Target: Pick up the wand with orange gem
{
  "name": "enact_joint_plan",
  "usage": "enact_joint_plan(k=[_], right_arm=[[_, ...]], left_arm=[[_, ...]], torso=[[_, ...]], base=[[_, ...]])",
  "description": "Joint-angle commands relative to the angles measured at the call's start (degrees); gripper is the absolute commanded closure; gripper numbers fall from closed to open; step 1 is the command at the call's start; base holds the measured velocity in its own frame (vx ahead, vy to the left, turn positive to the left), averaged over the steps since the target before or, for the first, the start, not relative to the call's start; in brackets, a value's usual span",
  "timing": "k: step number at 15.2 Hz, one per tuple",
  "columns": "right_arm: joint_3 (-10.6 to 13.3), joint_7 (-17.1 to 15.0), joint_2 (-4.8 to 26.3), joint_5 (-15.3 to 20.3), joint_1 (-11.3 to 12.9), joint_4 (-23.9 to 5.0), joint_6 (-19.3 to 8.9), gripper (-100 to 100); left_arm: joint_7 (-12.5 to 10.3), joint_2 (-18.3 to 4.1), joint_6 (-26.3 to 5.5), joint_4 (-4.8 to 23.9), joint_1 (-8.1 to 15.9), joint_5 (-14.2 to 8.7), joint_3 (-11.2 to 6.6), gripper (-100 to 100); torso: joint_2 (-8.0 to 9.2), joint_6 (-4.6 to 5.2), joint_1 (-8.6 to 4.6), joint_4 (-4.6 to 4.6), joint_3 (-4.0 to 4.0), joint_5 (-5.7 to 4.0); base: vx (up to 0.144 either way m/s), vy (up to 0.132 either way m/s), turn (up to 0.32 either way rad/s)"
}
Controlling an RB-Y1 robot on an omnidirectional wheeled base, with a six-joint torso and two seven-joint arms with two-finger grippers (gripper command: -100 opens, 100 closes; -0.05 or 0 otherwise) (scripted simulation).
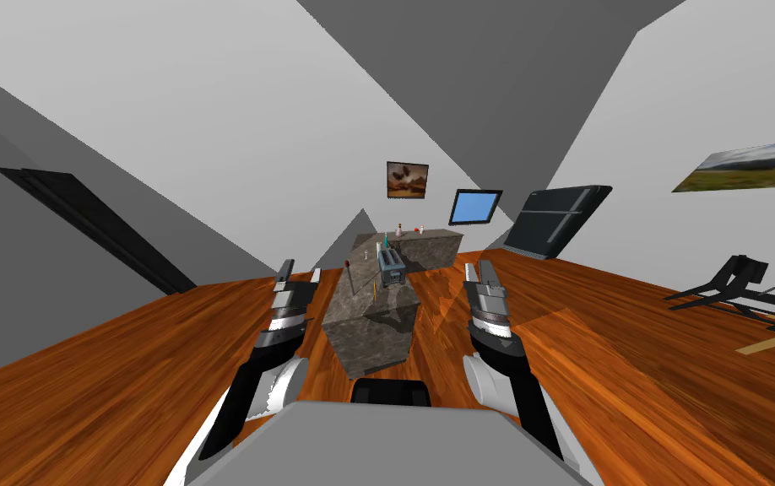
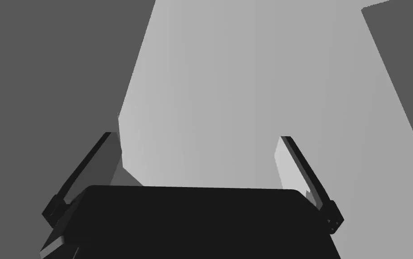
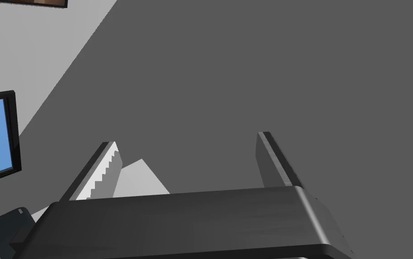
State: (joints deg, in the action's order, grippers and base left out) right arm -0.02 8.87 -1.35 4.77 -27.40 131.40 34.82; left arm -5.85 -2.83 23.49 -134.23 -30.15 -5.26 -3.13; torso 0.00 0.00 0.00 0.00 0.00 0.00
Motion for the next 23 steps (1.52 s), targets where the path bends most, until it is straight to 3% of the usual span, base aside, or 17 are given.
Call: enact_joint_plan(k=[1,9,10,23], right_arm=[[0.00,0.00,0.00,0.00,0.00,0.00,0.00,0],[0.01,0.00,-0.01,0.00,0.00,0.00,0.00,0],[0.01,0.00,-0.01,0.00,0.00,0.00,0.00,0],[0.01,0.00,-0.01,0.00,0.00,0.00,0.00,0]], left_arm=[[0.78,-1.84,-0.49,0.81,0.16,0.79,-0.32,-100],[6.80,-7.47,-4.29,7.38,1.42,6.87,-2.81,-100],[6.80,-7.47,-4.29,7.38,1.42,6.87,-2.81,-100],[17.05,-15.30,-10.84,18.96,3.66,17.23,-7.02,-100]], torso=[[0.00,0.00,0.00,0.00,0.00,0.00],[-0.18,0.01,-0.43,-0.04,-0.10,-0.09],[-0.18,0.01,-0.47,-0.04,-0.11,-0.10],[-0.18,0.01,-0.37,-0.04,-0.11,-0.08]], base=[[0.008,-0.016,-0.007],[0.033,-0.084,-0.011],[0.041,-0.091,-0.001],[0.039,-0.088,-0.011]])
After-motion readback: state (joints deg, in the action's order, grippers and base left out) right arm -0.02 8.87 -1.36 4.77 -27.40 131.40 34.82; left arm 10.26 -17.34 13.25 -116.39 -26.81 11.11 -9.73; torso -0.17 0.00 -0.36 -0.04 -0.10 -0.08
